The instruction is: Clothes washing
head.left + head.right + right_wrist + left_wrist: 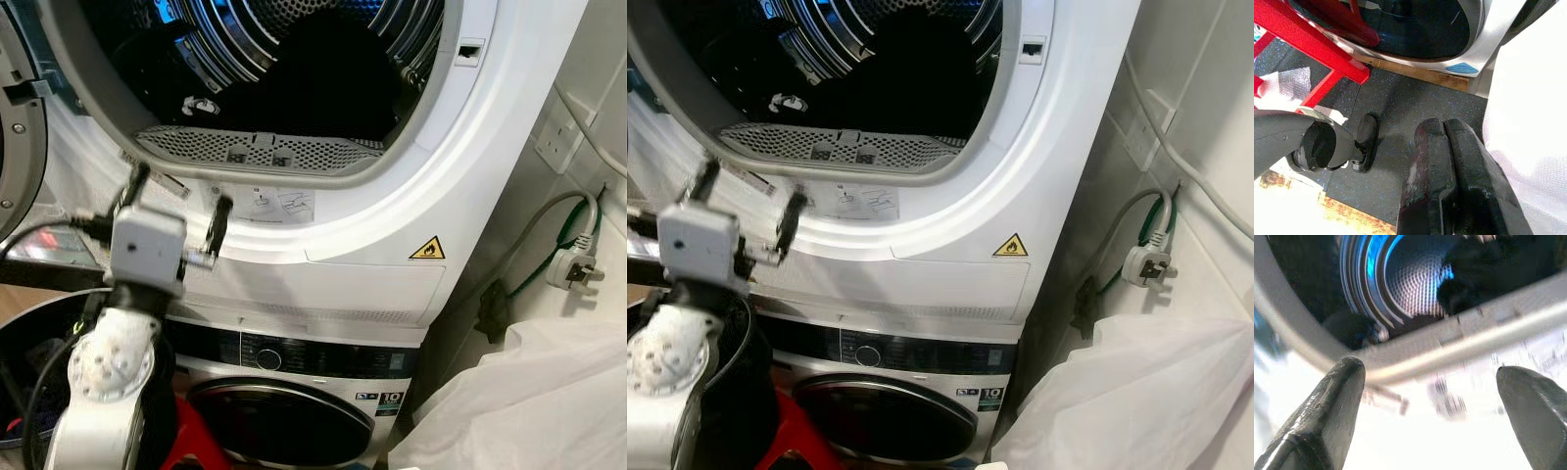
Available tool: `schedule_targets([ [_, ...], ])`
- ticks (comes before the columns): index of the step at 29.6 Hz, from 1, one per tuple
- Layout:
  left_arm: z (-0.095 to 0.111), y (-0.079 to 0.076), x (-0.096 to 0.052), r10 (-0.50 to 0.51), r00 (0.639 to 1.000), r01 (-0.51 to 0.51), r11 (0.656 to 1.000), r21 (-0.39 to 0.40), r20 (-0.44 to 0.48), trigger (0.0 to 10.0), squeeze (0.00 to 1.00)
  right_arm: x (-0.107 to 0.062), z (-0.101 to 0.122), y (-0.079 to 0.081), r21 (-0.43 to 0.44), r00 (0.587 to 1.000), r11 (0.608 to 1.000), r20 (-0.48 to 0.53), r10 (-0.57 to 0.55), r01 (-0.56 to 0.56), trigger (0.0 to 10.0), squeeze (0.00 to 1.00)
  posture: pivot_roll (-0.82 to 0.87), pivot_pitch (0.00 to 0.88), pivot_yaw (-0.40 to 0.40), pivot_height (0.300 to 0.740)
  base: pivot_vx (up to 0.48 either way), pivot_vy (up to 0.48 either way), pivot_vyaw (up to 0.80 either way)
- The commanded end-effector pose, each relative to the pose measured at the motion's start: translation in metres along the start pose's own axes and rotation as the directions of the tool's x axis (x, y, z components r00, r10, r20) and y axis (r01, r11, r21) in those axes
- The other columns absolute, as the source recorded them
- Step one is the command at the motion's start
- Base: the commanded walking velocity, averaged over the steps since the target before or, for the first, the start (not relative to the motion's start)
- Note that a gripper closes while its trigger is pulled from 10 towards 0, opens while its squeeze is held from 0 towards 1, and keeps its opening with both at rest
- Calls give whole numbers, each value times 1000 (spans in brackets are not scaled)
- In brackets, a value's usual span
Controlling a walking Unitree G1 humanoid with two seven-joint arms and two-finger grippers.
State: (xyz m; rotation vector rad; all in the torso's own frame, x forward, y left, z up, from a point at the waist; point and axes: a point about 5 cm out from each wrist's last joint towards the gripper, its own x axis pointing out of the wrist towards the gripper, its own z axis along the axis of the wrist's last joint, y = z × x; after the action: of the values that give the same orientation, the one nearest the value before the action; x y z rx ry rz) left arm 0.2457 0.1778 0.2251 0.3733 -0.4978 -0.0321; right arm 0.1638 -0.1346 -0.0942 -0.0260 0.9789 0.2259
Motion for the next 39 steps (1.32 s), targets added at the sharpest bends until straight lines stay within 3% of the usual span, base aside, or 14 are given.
schedule_targets([
  [1,-9,-8,-8,-55,998,56,998,23,-31,10000,0,0,-3,3,-1,1000,1000,-13,4,-4,10000,0,231,0,9,740,0,0,0],
  [4,-23,-16,-25,-78,992,80,997,21,-100,10000,0,0,-4,4,1,1000,1000,-13,6,-6,10000,0,234,0,12,740,0,0,0],
  [6,-23,-17,-28,-72,992,77,996,45,-100,10000,0,0,-4,4,2,1000,1000,-12,7,-7,10000,0,231,0,14,740,0,0,0],
  [10,-21,-11,-40,58,993,-56,998,19,-106,10000,0,0,-4,4,9,1000,1000,-12,4,-4,10000,0,230,0,18,740,0,0,0],
  [13,-24,-12,-48,73,987,-73,997,2,-140,10000,0,0,-5,4,10,1000,1000,-12,2,-2,10000,0,226,0,20,740,0,0,0],
  [17,-34,-15,-64,109,966,-133,987,-89,-234,10000,0,-1,-5,3,10,1000,1000,-13,0,0,10000,0,241,0,11,740,0,0,0],
  [19,-42,-12,-67,128,956,-154,985,-82,-263,10000,0,0,-5,3,2,1000,1000,-14,3,-3,10000,0,243,0,7,740,0,0,0],
  [25,-41,-1,-58,115,967,-127,991,-42,-229,10000,0,0,-4,3,-10,1000,1000,-15,9,-9,10000,0,248,0,2,740,0,276,0],
  [31,-38,-11,-54,62,975,-76,995,-57,-212,10000,0,0,-4,3,1,1000,1000,-14,6,-6,10000,0,233,0,13,740,0,369,0],
  [39,-36,-12,-50,49,979,-63,996,-64,-199,10000,0,-1,-5,4,10,1000,1000,-14,5,-5,10000,0,232,0,17,740,0,367,0],
])
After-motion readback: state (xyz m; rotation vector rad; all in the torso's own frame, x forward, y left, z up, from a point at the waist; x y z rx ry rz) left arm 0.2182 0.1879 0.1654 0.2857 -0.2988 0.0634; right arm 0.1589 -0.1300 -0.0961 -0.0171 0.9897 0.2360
